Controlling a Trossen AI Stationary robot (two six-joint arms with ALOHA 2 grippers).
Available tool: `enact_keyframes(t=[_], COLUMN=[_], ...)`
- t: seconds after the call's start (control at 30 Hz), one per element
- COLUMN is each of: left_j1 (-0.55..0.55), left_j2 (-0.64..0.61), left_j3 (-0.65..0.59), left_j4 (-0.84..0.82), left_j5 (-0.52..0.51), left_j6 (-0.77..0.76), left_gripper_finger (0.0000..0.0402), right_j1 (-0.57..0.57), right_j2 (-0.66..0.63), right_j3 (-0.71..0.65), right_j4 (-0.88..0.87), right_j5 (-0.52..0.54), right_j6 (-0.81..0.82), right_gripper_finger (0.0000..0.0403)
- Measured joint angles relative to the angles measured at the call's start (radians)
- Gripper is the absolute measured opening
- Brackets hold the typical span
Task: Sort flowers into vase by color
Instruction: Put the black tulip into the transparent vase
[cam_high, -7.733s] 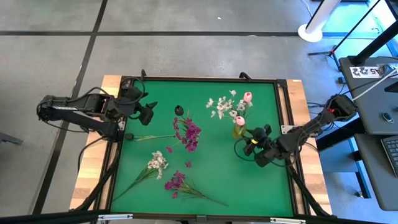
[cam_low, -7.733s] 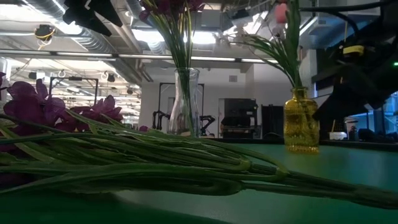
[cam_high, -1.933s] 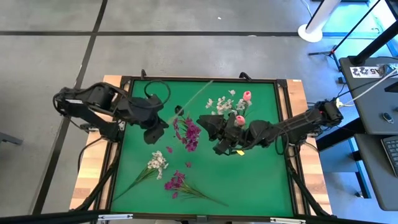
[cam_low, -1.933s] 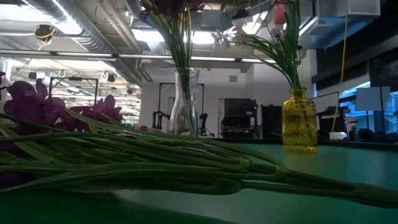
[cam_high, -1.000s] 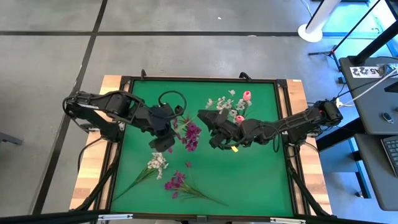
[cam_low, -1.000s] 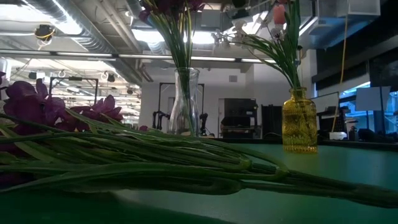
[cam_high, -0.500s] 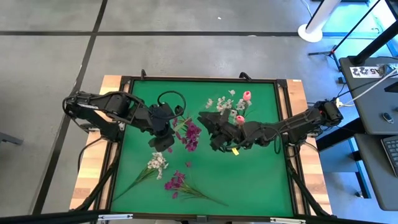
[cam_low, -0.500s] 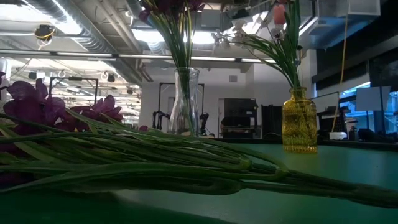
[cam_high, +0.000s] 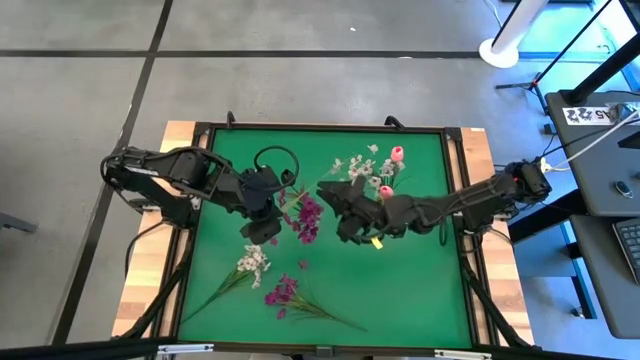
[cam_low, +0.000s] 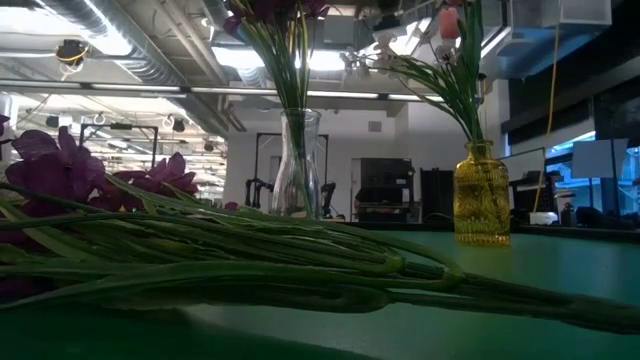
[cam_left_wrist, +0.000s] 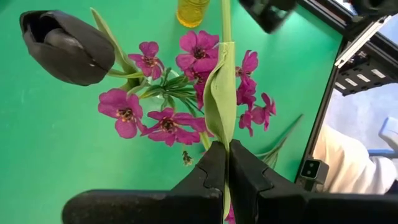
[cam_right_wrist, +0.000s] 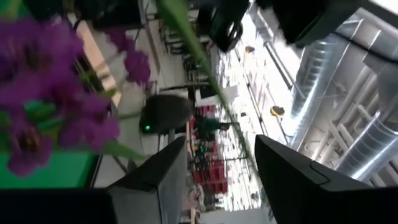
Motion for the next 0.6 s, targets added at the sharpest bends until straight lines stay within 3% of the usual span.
enact_keyframes(t=[0.17, 0.47, 0.6], left_j1=[0.000, -0.005, -0.013], left_j2=[0.000, 0.000, 0.000], left_j3=[0.000, 0.000, 0.000], left_j4=[0.000, 0.000, 0.001], left_j5=[0.001, 0.002, 0.018], left_j6=[0.002, 0.002, 0.002], left_gripper_finger=[0.0002, 0.0002, 0.0002], right_j1=[-0.009, -0.006, -0.006], right_j2=[0.000, -0.001, -0.001], right_j3=[0.000, 0.000, 0.000], right_j4=[-0.006, -0.001, 0.003], right_j5=[0.000, 0.027, 0.036], right_j6=[0.002, 0.003, 0.003], right_gripper_finger=[0.0165, 0.0055, 0.0026])
